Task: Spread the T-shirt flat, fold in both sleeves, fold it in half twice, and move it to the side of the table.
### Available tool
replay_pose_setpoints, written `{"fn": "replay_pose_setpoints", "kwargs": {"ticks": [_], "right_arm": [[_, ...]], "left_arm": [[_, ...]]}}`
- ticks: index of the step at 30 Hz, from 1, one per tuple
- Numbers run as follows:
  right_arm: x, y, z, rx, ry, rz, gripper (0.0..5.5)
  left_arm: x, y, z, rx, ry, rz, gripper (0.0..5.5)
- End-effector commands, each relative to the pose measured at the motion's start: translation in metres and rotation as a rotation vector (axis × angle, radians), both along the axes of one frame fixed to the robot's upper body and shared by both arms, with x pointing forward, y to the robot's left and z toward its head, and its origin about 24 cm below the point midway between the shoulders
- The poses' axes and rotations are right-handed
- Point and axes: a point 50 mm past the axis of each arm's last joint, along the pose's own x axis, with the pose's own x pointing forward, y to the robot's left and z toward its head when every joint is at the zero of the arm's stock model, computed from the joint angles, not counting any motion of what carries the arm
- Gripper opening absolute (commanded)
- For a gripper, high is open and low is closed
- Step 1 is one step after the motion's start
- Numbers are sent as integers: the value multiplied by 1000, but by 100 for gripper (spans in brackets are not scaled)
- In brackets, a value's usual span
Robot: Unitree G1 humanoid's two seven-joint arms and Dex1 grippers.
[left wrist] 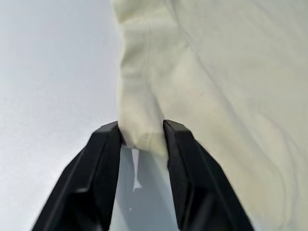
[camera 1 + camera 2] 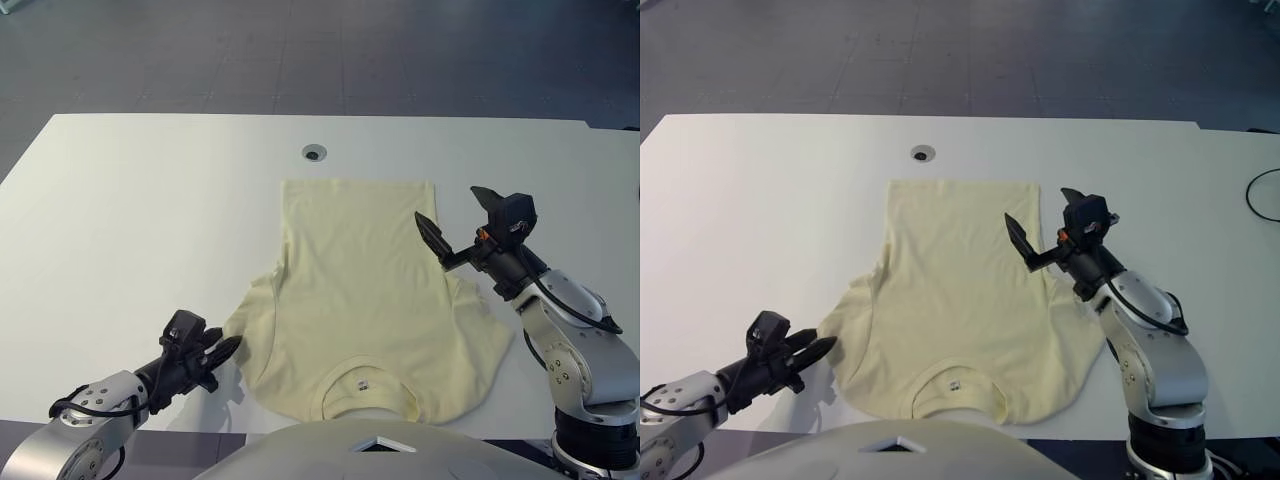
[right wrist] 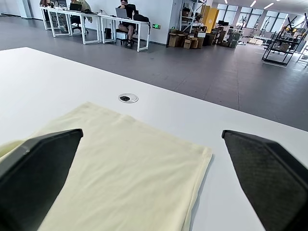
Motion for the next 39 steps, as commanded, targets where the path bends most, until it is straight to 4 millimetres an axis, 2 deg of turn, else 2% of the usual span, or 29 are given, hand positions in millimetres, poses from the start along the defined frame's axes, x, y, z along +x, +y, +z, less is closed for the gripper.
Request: {"fn": "replay_pose_setpoints", "kwargs": {"ticks": [1, 6, 10, 18, 27, 32, 33, 39], "right_arm": [[0, -1, 0, -15, -1, -4, 540], [0, -1, -1, -18, 3, -2, 540], [0, -1, -3, -23, 8, -2, 540], [1, -2, -5, -31, 14, -2, 540], [2, -2, -6, -29, 14, -6, 540], [1, -1, -7, -26, 17, -5, 540], [1, -1, -7, -26, 18, -4, 540], [1, 0, -10, -24, 28, -2, 540]], "left_arm": [[2, 0, -1, 2, -11, 0, 75], [11, 0, 6, -2, -77, 10, 3], [23, -3, 15, -20, -175, 5, 3], [27, -21, 33, -23, -255, -135, 3], [24, -53, 29, 63, -264, -438, 3], [24, -69, 15, 152, -286, -619, 3], [24, -72, 13, 165, -297, -648, 31], [25, -87, 16, 184, -403, -773, 109]]}}
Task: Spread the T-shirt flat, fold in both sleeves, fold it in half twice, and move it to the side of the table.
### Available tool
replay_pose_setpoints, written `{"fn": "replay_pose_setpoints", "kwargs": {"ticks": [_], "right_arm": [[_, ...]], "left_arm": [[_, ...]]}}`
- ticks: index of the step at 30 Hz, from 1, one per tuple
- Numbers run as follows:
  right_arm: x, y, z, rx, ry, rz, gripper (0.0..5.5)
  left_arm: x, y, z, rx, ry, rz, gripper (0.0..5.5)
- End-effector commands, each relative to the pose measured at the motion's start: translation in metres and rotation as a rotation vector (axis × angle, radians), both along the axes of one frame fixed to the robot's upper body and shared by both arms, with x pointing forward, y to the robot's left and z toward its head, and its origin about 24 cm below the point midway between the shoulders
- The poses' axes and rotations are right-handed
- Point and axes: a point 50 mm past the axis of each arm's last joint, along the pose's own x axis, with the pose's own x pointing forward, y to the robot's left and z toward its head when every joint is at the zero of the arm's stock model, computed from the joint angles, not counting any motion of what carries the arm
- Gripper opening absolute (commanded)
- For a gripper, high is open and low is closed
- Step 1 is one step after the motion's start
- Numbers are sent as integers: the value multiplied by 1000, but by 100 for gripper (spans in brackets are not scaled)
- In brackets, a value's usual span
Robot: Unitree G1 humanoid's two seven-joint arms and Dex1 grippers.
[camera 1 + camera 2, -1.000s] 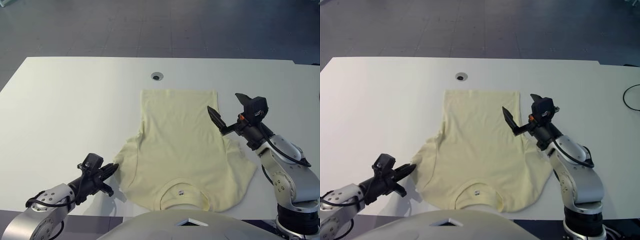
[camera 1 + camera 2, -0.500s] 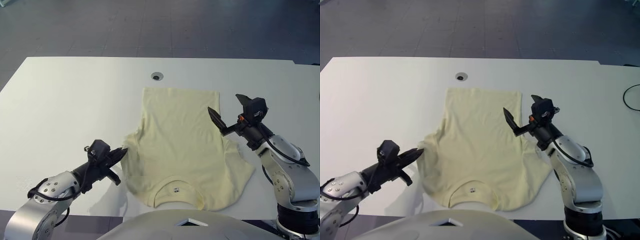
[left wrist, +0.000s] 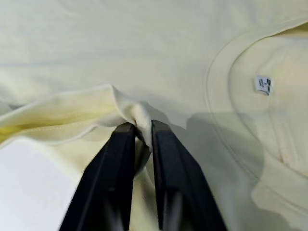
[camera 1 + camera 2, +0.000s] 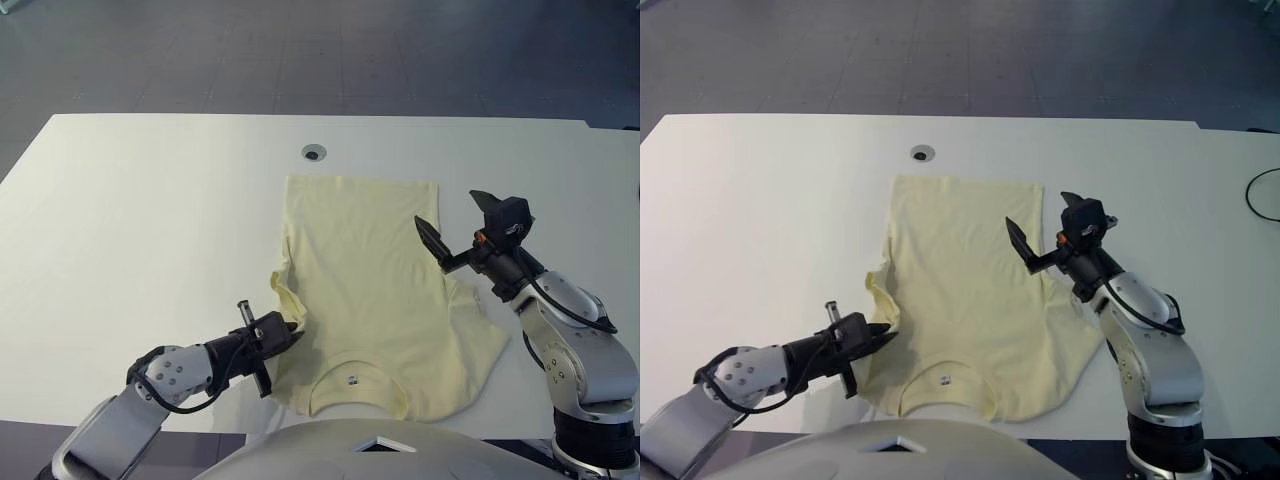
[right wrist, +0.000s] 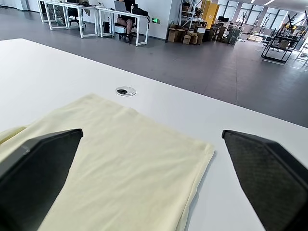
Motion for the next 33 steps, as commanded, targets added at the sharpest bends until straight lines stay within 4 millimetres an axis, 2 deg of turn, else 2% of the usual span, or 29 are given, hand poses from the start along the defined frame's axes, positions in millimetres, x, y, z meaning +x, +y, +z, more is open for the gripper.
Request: {"fn": "replay_pose_setpoints", "kwargs": {"ticks": [1, 7, 12, 14, 17, 22, 25, 29, 33], "right_arm": [[0, 2, -3, 1, 12, 5, 540], [0, 3, -4, 5, 18, 8, 540], [1, 4, -5, 3, 20, 14, 540], [1, 4, -5, 2, 19, 17, 540], [2, 5, -5, 2, 18, 19, 540], [2, 6, -5, 0, 20, 25, 540], [1, 6, -5, -2, 19, 27, 540], [1, 5, -4, -4, 18, 25, 540], [0, 4, -4, -6, 19, 23, 540]], "left_arm": [[2, -6, 6, 15, -97, -85, 126], [4, -8, 22, -77, -184, -102, 221], [5, -8, 56, -267, -209, -55, 305], [12, 2, 67, -280, -245, -5, 336], [28, 26, 70, -201, -303, 83, 394], [34, 53, 45, 53, -334, 126, 476], [34, 65, 25, 227, -375, 70, 531], [20, 60, 6, 197, -298, 2, 536], [8, 50, -1, 123, -234, -33, 536]]}}
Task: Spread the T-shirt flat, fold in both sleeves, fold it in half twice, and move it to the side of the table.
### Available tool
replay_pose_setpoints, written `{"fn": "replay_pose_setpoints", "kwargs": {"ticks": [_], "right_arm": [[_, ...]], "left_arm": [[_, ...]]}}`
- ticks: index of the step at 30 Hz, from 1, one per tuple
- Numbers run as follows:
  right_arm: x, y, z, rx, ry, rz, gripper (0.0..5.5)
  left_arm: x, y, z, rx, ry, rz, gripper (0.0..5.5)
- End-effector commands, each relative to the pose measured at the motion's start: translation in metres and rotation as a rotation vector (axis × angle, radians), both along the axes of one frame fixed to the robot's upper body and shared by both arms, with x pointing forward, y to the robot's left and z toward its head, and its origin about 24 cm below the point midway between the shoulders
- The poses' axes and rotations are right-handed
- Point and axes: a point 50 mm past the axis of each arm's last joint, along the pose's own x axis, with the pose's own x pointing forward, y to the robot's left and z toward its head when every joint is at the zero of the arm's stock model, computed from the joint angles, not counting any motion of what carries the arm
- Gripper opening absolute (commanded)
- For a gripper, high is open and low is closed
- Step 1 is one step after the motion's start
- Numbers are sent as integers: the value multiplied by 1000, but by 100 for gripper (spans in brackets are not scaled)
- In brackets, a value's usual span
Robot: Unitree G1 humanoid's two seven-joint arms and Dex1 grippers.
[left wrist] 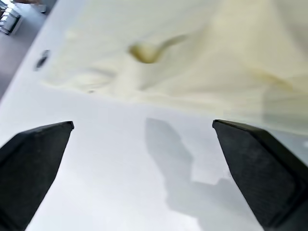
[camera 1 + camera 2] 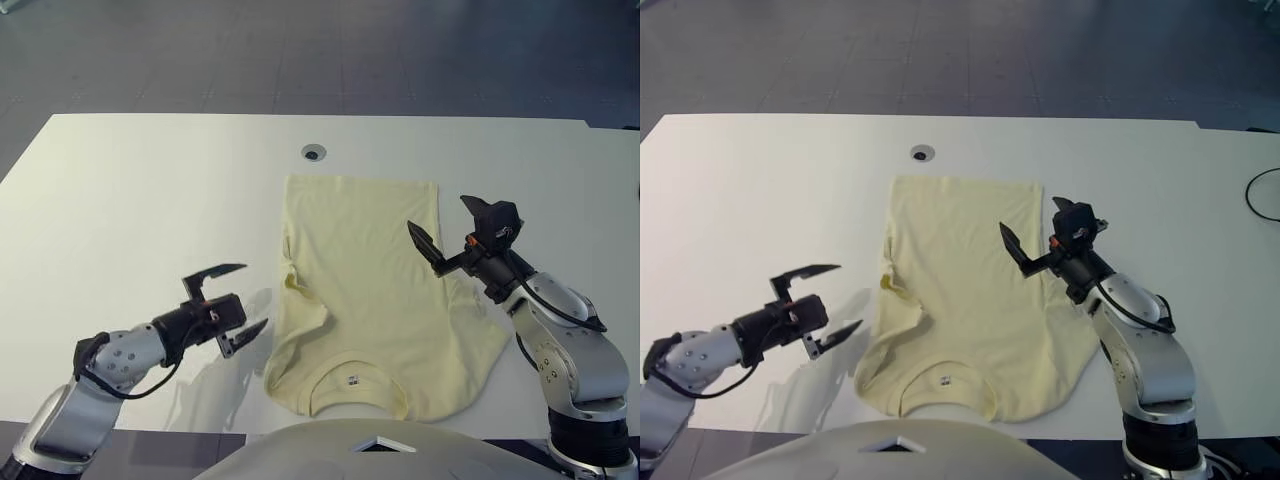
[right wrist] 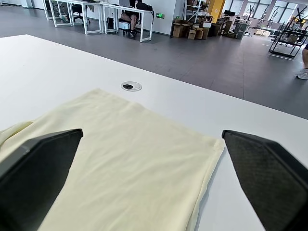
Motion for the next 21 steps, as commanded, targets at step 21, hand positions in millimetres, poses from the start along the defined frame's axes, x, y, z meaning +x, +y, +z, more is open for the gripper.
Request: {"fn": "replay_pose_setpoints", "kwargs": {"ticks": [21], "right_arm": [[-2, -3, 2, -19, 0, 5, 540]], "left_arm": [[-45, -18, -29, 80, 175, -193, 536]]}}
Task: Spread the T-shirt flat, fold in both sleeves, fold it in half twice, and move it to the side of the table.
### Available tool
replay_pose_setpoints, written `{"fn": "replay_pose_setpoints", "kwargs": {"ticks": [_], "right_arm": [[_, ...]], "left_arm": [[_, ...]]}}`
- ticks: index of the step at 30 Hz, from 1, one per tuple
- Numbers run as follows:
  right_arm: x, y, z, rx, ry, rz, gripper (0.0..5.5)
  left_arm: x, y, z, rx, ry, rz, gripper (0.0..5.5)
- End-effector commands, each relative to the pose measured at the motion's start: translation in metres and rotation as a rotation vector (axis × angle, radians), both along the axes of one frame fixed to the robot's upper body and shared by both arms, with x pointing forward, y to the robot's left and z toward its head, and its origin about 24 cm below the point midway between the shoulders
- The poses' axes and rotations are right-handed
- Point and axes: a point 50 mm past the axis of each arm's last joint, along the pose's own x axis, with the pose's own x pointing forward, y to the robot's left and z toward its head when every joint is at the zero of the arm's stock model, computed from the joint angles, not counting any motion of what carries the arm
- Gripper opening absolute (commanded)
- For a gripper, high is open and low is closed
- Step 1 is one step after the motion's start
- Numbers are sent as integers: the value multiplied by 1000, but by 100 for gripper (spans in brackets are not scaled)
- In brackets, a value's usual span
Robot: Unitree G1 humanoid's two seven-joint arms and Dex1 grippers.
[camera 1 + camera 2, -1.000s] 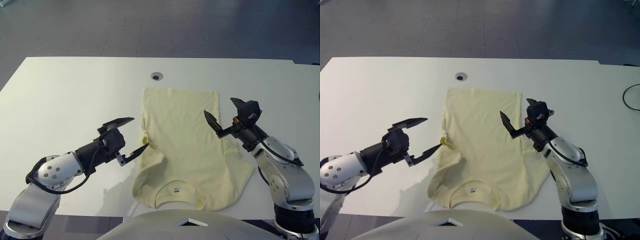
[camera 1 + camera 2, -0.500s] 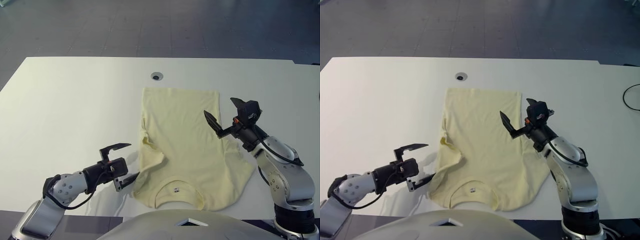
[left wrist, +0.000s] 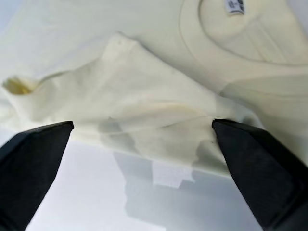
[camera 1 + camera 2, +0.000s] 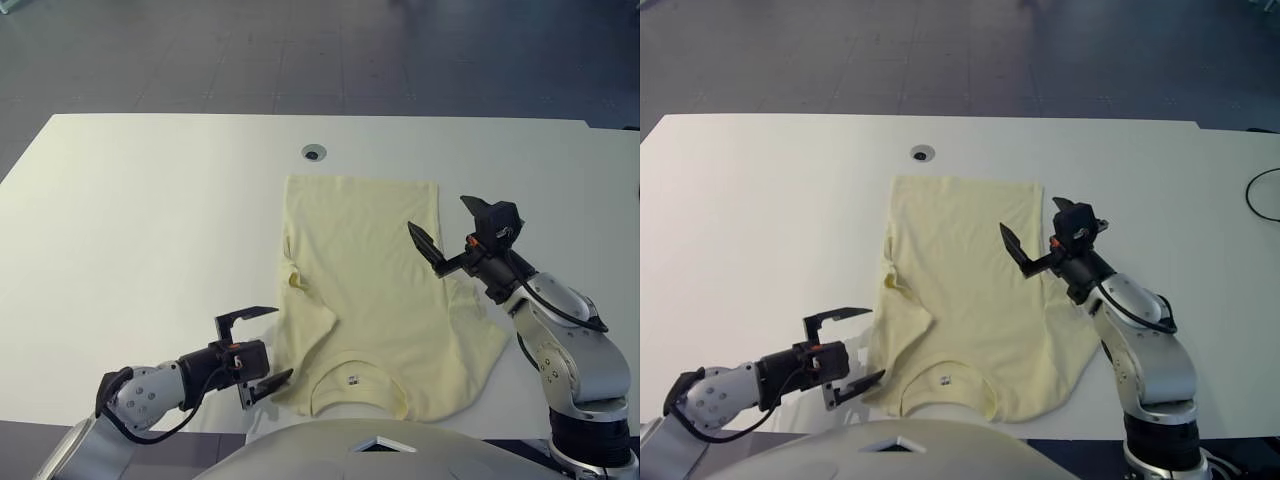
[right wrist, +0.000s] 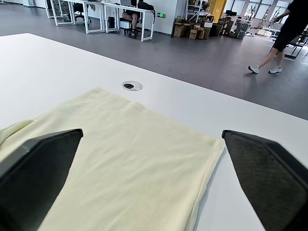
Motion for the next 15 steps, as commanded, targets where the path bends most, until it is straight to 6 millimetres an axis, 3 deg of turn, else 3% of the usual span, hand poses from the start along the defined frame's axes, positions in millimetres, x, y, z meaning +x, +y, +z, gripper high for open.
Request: {"fn": "replay_pose_setpoints", "kwargs": {"ticks": [1, 8, 15], "right_arm": [[-1, -2, 1, -11, -2, 1, 540], [-6, -8, 5, 27, 34, -15, 540], [-26, -35, 6, 89, 215, -111, 540]], "left_arm": [[-9, 5, -17, 70, 77, -11, 536], [1, 11, -11, 92, 17, -7, 536], [10, 11, 17, -19, -33, 52, 536]]}}
